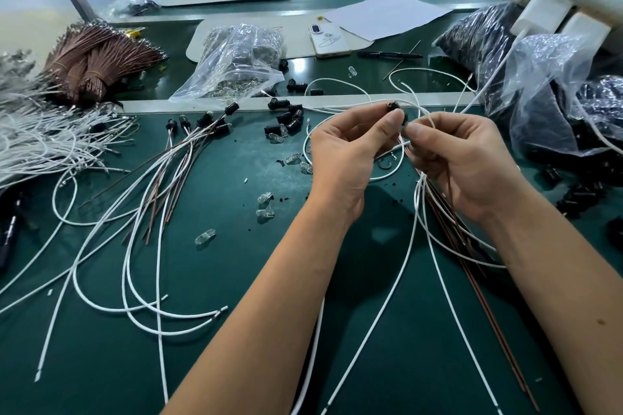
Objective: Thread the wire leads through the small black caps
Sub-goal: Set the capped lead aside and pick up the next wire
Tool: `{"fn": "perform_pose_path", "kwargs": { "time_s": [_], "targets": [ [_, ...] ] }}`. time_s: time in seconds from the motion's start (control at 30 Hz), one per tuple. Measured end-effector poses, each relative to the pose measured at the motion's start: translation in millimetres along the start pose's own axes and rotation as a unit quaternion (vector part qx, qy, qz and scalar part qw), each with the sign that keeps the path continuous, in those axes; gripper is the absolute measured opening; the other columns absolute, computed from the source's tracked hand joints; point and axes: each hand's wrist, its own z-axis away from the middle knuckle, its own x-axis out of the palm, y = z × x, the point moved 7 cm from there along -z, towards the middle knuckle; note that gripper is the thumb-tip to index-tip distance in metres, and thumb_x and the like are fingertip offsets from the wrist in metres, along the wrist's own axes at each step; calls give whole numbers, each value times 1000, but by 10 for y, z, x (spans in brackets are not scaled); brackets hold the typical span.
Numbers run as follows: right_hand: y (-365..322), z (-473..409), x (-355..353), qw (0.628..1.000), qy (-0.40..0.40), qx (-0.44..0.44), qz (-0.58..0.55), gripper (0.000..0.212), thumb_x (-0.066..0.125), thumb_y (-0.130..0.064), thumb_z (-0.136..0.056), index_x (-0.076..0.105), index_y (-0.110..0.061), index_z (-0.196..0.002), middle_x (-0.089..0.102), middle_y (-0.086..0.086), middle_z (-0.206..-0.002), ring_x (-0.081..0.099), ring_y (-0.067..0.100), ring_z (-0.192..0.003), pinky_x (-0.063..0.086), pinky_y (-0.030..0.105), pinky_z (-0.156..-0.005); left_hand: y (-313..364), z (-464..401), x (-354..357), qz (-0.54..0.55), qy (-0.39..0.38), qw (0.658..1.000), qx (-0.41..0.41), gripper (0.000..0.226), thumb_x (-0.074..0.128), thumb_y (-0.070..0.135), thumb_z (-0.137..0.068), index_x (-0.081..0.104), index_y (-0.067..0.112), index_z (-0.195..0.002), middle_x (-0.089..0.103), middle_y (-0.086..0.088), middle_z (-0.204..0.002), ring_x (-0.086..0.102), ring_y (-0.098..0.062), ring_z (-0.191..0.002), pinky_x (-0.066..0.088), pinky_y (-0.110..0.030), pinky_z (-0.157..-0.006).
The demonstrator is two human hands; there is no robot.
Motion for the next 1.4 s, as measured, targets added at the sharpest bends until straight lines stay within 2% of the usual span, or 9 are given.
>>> {"fn": "perform_pose_path", "kwargs": {
  "time_s": [0.47,0.8,1.03,1.27,1.4],
  "targets": [
    [19,-11,-5,1000,-6,-2,9,11,79,-21,-78,75,-17,-69,47,3,-66,39,16,-64,36,30,-66,-16,-5,-28,20,9,1000,-23,11,72,-6,-86,74,2,-93,75,-5,-80,70,-13,-70,56,-21,-70],
    [22,-18,-9,1000,-7,0,17,17,79,-20,-72,67,-8,-76,48,7,-69,40,18,-65,35,28,-64,-14,-21,-55,26,19,999,-41,10,70,-8,-87,72,2,-88,73,-6,-75,69,-13,-64,56,-20,-66],
    [69,-32,-20,999,7,2,36,13,72,-1,-89,66,-4,-77,47,7,-68,37,17,-62,30,28,-59,-89,4,-65,26,15,997,-66,9,74,-2,-87,73,6,-90,74,-5,-79,70,-13,-70,56,-20,-69],
    [73,-38,-27,998,3,3,56,16,73,-2,-89,70,-7,-74,50,4,-61,38,15,-57,30,23,-53,-108,-12,-92,39,10,993,-108,12,75,-5,-83,72,0,-93,75,-16,-88,72,-18,-75,58,-21,-71],
    [90,-46,-32,998,4,17,55,18,73,-2,-90,69,-7,-73,49,1,-59,37,15,-56,29,22,-53,-131,-13,-101,38,29,993,-111,13,74,-7,-83,71,-4,-95,75,-16,-84,72,-17,-70,58,-20,-66]
  ]
}}
